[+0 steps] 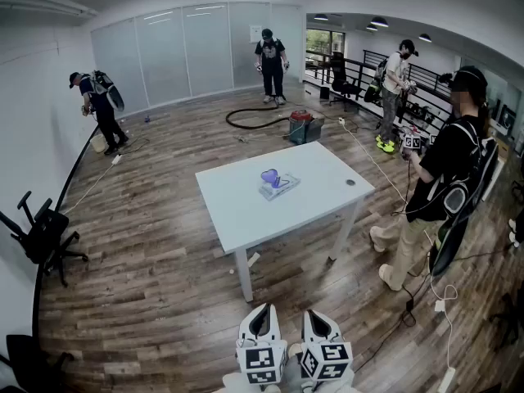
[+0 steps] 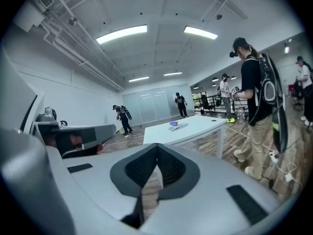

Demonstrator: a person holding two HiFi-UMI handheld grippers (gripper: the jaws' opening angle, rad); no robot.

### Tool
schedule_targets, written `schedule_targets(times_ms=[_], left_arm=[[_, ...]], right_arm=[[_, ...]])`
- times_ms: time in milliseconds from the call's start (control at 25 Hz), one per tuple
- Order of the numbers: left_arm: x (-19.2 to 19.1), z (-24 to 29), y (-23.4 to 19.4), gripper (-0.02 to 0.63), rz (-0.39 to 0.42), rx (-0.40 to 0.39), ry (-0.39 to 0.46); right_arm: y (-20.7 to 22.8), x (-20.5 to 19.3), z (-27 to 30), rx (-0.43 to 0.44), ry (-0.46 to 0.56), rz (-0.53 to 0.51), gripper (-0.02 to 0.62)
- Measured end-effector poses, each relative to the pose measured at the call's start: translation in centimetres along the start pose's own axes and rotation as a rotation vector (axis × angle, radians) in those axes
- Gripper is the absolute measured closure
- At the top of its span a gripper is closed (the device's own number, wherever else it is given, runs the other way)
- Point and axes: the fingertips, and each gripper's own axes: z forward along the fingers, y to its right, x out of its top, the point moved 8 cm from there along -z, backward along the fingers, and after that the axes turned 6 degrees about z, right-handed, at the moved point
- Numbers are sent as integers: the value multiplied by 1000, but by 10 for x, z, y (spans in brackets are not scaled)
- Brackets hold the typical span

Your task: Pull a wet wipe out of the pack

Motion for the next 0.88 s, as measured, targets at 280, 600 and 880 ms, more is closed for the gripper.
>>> schedule_targets(times_ms=[280,600,880], left_arm=[[-3,16,-8,609,-10,7,-26],[-3,50,-8,609,-18,17,-31],[0,87,-10,609,-8,25,-37]], right_arm=[[5,7,19,2,3,5,586],[24,19,47,20,-5,18,586],[43,35,80,31,-2,21,586]])
